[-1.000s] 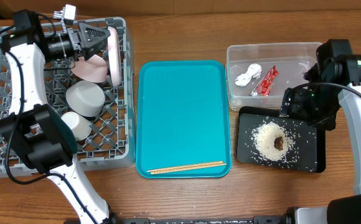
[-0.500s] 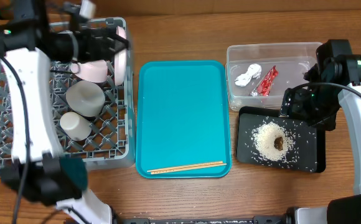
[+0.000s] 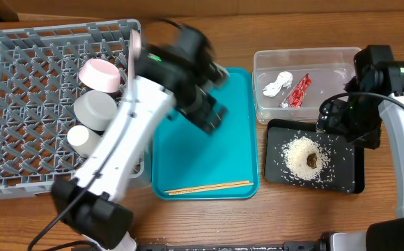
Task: Sort waste into correct bins and load items into the dishwasher
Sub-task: 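Stand the white plate upright in the rack and release it, then reach the left gripper to the chopsticks on the teal tray and pinch them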
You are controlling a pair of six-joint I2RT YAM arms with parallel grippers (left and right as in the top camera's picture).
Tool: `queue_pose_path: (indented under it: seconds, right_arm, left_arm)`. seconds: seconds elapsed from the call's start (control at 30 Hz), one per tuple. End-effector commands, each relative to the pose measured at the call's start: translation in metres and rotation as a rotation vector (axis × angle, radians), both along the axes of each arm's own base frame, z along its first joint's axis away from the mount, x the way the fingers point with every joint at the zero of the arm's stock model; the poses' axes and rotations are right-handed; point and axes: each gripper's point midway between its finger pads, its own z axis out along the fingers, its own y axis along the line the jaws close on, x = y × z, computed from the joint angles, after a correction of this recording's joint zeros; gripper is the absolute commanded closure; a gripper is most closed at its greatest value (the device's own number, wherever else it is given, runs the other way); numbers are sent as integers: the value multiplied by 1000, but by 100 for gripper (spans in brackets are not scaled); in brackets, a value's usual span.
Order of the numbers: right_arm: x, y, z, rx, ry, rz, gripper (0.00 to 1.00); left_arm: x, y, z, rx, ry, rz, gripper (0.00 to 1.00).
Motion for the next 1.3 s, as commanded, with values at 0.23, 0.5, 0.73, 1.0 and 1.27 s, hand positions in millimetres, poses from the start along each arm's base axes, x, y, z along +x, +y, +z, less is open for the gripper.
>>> queue_pose_path:
  seconds: [0.23, 0.5, 0.73, 1.0, 1.27]
  right_arm:
    - [-1, -19, 10, -51, -30, -84, 12]
    - [-1, -19, 10, -51, -29, -84, 12]
    - [-2, -19, 10, -51, -25, -84, 12]
    - [-2, -19, 10, -50, -24, -84, 12]
    - [-2, -19, 10, -50, -23, -84, 12]
  left_arm:
    - [-74, -19, -111, 244, 78, -242, 0]
    - [-104, -2, -164, 289, 133, -276, 5]
    - [-115, 9, -185, 302, 149, -277, 10]
    - [-104, 18, -193, 347, 88, -203, 20]
    - [-82, 34, -190, 433, -11, 15, 52]
